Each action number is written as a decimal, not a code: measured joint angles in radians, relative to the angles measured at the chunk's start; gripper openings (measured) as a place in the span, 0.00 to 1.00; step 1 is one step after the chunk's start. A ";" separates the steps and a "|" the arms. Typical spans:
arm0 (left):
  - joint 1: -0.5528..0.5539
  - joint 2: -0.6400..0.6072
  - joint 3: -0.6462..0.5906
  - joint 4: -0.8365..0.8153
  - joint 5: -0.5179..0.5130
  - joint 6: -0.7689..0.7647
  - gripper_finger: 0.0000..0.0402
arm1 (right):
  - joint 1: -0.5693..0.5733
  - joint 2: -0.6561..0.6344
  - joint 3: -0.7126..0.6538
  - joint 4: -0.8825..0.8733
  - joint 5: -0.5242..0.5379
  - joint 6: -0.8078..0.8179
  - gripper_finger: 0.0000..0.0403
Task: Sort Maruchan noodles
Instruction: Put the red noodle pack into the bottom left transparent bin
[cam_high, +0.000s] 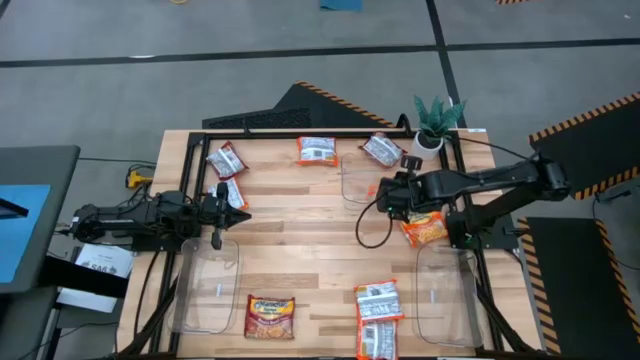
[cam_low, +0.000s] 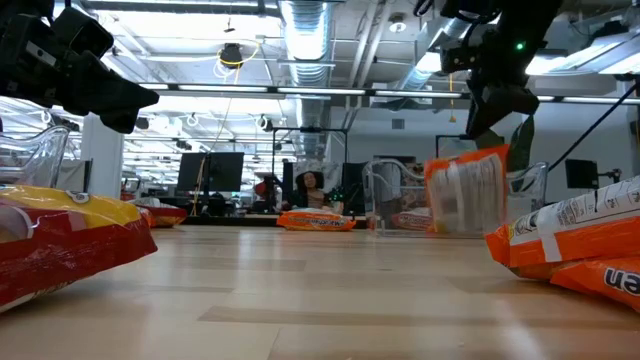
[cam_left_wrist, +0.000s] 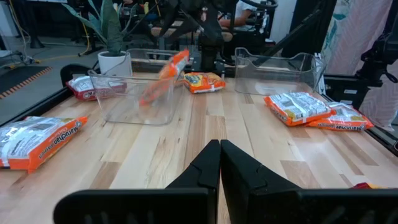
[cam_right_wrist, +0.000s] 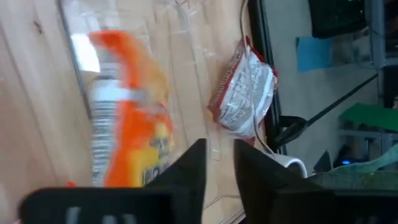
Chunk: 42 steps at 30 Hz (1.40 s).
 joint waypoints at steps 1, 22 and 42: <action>0.000 0.000 0.000 0.000 0.000 0.000 0.00 | -0.002 0.000 0.000 0.004 0.003 0.007 0.32; 0.000 0.000 0.000 0.001 -0.005 0.000 0.00 | 0.207 -0.432 -0.220 0.467 -0.047 0.148 0.62; 0.001 0.023 0.001 0.399 -0.099 0.049 0.00 | 0.283 -0.283 -0.502 1.399 -0.289 -0.096 0.62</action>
